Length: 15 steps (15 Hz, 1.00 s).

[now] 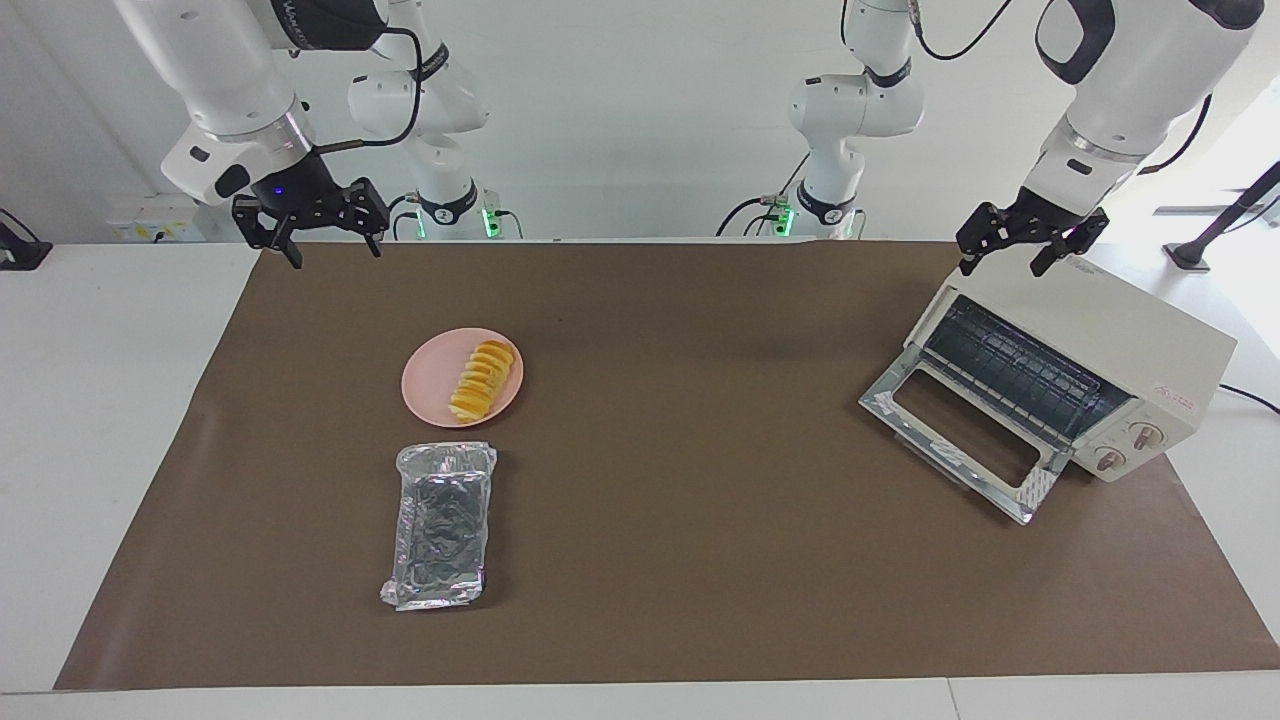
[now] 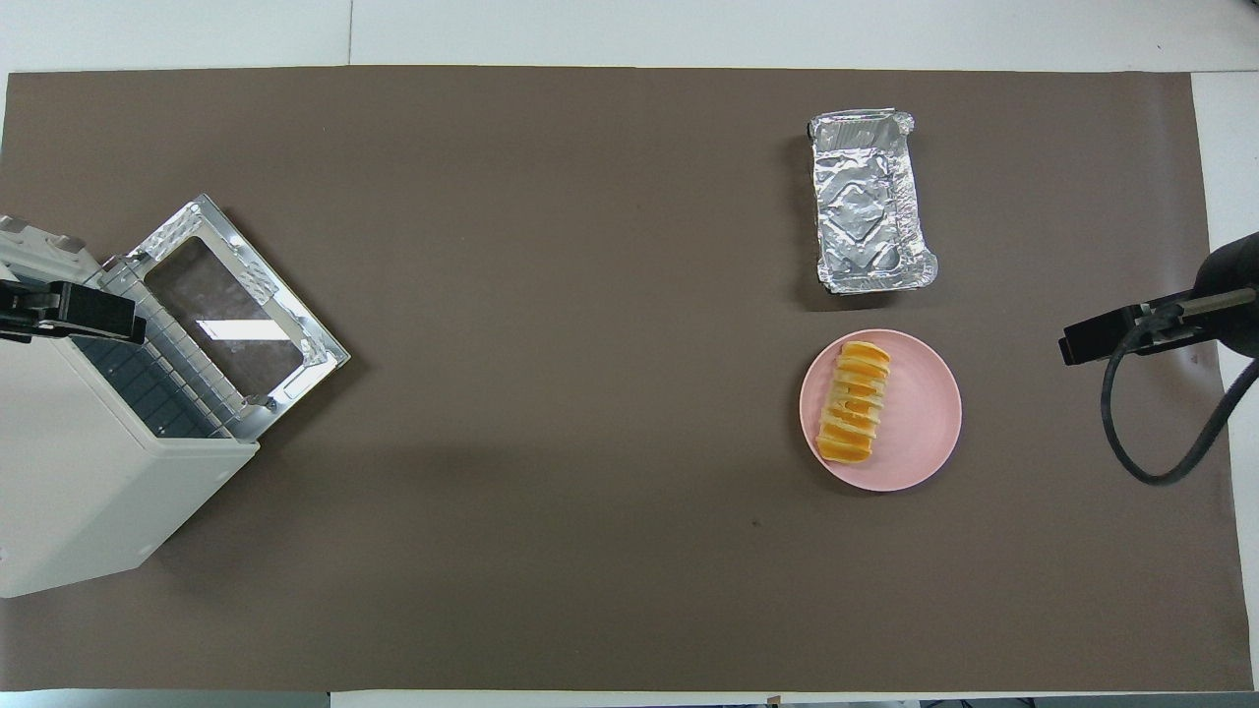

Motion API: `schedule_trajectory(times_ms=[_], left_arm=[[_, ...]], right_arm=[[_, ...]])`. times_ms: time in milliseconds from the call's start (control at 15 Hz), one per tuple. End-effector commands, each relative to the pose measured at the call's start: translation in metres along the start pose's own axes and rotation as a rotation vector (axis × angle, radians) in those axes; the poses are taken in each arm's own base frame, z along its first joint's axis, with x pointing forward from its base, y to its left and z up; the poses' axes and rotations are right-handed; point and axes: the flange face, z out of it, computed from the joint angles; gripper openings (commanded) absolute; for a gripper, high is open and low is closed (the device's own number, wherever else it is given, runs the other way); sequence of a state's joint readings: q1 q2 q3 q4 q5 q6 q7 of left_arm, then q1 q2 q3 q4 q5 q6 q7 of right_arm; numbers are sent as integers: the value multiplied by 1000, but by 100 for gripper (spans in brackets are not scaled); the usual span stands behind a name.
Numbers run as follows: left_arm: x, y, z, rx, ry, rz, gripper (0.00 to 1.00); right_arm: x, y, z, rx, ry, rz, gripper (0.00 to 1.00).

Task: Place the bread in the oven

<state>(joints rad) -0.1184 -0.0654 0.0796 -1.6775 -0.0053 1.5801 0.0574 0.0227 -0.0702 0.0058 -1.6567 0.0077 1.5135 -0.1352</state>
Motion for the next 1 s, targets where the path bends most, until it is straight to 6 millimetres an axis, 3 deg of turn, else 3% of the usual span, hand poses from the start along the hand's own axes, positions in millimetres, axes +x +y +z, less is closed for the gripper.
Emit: schedule_trajectory(times_ms=[0, 601, 802, 936], left_arm=[[0, -1, -2, -14, -7, 10, 100], [0, -1, -2, -14, -7, 8, 100], [0, -1, -2, -14, -7, 10, 100], [0, -1, -2, -14, -7, 10, 100]], right_arm=[[0, 5, 1, -9, -2, -8, 100], [0, 0, 1, -11, 2, -20, 100], [-2, -7, 15, -12, 13, -15, 100], [-8, -15, 39, -15, 21, 35, 100]])
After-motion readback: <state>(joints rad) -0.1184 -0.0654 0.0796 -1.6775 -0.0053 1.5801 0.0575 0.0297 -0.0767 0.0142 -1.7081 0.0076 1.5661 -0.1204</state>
